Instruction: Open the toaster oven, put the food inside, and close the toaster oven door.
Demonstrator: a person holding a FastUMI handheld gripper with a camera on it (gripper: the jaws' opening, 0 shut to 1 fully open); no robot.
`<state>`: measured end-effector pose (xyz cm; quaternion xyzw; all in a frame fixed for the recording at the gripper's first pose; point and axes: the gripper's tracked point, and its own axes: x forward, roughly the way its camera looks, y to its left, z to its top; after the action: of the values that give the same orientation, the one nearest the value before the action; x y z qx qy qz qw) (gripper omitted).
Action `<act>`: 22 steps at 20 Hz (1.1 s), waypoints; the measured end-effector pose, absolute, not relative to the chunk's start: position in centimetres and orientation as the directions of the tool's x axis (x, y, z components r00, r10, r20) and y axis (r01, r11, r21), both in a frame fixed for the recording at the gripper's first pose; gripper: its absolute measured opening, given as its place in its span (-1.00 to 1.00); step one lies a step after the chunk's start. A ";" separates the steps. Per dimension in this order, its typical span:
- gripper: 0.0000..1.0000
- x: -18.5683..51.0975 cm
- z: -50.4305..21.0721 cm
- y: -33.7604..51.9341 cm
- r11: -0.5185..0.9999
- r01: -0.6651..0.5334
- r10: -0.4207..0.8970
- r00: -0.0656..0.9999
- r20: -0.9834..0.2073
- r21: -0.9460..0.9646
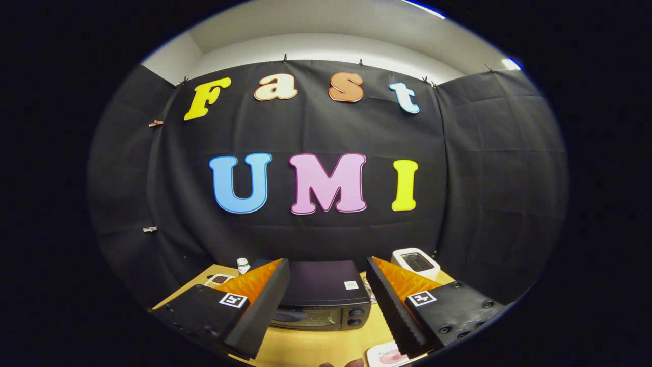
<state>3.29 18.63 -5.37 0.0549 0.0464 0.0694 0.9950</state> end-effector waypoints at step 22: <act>0.98 9.4 -24.3 29.1 0.991 -0.119 0.134 0.879 -0.457 0.061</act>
<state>9.39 29.07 -24.34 0.0154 0.2370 0.0654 0.9692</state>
